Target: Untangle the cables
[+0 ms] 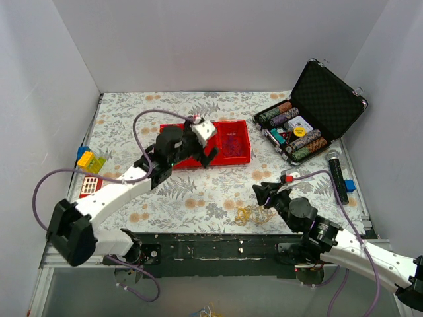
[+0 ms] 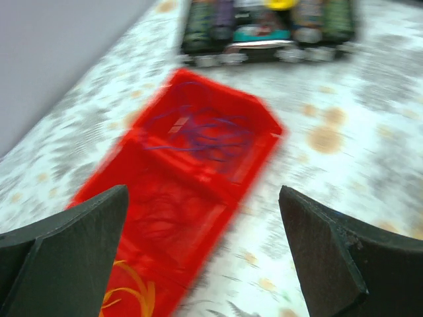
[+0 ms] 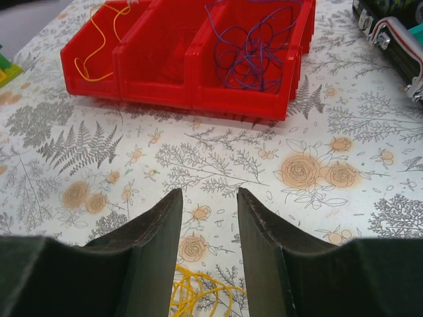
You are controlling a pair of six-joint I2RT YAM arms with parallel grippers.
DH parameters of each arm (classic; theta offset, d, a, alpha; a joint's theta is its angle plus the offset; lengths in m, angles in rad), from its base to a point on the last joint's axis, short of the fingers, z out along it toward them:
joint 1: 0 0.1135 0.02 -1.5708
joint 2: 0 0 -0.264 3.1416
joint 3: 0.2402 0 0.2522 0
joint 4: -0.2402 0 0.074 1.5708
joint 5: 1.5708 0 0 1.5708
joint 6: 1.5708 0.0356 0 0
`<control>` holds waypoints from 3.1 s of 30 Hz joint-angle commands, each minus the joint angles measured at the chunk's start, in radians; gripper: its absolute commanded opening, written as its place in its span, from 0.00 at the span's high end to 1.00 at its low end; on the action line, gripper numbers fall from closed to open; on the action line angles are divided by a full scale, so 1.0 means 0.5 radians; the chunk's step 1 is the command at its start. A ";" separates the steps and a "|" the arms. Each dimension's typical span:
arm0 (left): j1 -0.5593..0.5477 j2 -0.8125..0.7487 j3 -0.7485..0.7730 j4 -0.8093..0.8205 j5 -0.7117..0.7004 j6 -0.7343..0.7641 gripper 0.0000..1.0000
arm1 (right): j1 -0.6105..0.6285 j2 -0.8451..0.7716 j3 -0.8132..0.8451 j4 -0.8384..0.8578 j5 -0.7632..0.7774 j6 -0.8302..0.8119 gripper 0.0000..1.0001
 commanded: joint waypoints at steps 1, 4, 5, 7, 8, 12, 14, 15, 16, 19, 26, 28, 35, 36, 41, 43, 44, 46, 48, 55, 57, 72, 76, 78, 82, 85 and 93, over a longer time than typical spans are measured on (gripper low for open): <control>-0.263 -0.280 -0.284 -0.163 0.678 0.225 0.02 | 0.003 -0.060 0.147 -0.071 0.150 -0.023 0.54; -0.484 -0.315 -0.447 -0.201 0.814 0.455 0.02 | 0.003 -0.072 0.175 -0.190 0.230 0.051 0.54; -0.531 -0.290 -0.481 -0.170 0.835 0.453 0.02 | 0.006 -0.094 0.171 -0.197 0.239 0.063 0.54; -0.601 -0.174 -0.481 -0.133 0.863 0.413 0.02 | 0.003 -0.146 0.159 -0.191 0.257 0.063 0.55; -0.611 -0.052 -0.448 -0.121 0.890 0.379 0.02 | 0.003 -0.167 0.156 -0.194 0.263 0.063 0.55; -0.617 0.295 -0.285 -0.057 0.903 0.318 0.02 | 0.000 -0.256 0.156 -0.215 0.267 0.026 0.55; -0.617 0.378 -0.278 0.035 0.863 0.303 0.04 | 0.003 -0.266 0.165 -0.234 0.254 0.020 0.55; -0.617 0.415 -0.266 0.042 0.854 0.290 0.09 | 0.003 -0.263 0.168 -0.240 0.251 0.026 0.55; -0.617 0.455 -0.245 0.039 0.860 0.287 0.14 | 0.003 -0.257 0.174 -0.252 0.248 0.038 0.55; -0.617 0.559 -0.211 0.045 0.875 0.281 0.33 | 0.003 -0.232 0.184 -0.252 0.233 0.051 0.55; -0.617 0.658 -0.171 -0.096 1.096 0.615 0.55 | 0.003 -0.244 0.175 -0.227 0.196 0.048 0.55; -0.614 0.692 -0.131 -0.252 1.142 0.750 0.55 | 0.003 -0.259 0.168 -0.224 0.202 0.048 0.55; -0.614 0.808 -0.039 -0.363 1.130 1.008 0.61 | 0.006 -0.306 0.165 -0.212 0.187 0.057 0.55; -0.614 0.836 -0.018 -0.354 1.115 1.008 0.64 | 0.003 -0.303 0.171 -0.215 0.184 0.054 0.55; -0.617 0.873 0.031 -0.287 1.078 1.026 0.82 | 0.003 -0.312 0.168 -0.215 0.150 0.054 0.56; -0.614 0.848 0.025 -0.293 1.072 1.042 0.92 | 0.003 -0.321 0.168 -0.215 0.144 0.057 0.56; -0.614 0.830 0.025 -0.305 1.069 1.051 0.95 | 0.003 -0.327 0.165 -0.218 0.144 0.057 0.56; -0.614 0.772 0.007 -0.330 1.050 1.078 0.98 | 0.003 -0.330 0.168 -0.215 0.138 0.054 0.56; -0.614 0.701 -0.030 -0.330 1.026 1.076 1.00 | 0.003 -0.321 0.171 -0.218 0.132 0.051 0.56; -0.611 0.385 0.007 -0.314 0.851 0.831 1.00 | 0.003 -0.211 0.165 -0.102 0.055 -0.020 0.48; -0.605 0.299 0.062 -0.354 0.799 0.787 1.00 | 0.003 -0.177 0.162 -0.013 0.021 -0.065 0.43; -0.605 -0.072 0.044 -0.520 0.645 0.759 1.00 | 0.003 0.136 0.349 0.521 -0.473 -0.274 0.34; -0.605 -0.091 0.025 -0.529 0.572 0.809 1.00 | 0.003 0.136 0.368 0.518 -0.595 -0.256 0.36; -0.605 -0.091 0.019 -0.544 0.529 0.799 1.00 | 0.003 0.130 0.368 0.494 -0.647 -0.241 0.37; -0.605 -0.109 0.016 -0.544 0.492 0.781 1.00 | 0.003 0.151 0.365 0.448 -0.712 -0.234 0.39; -0.605 -0.124 0.038 -0.547 0.501 0.781 1.00 | 0.003 0.225 0.383 0.411 -0.700 -0.247 0.42; -0.605 -0.164 0.068 -0.578 0.544 0.701 1.00 | 0.006 0.427 0.469 0.438 -0.519 -0.342 0.50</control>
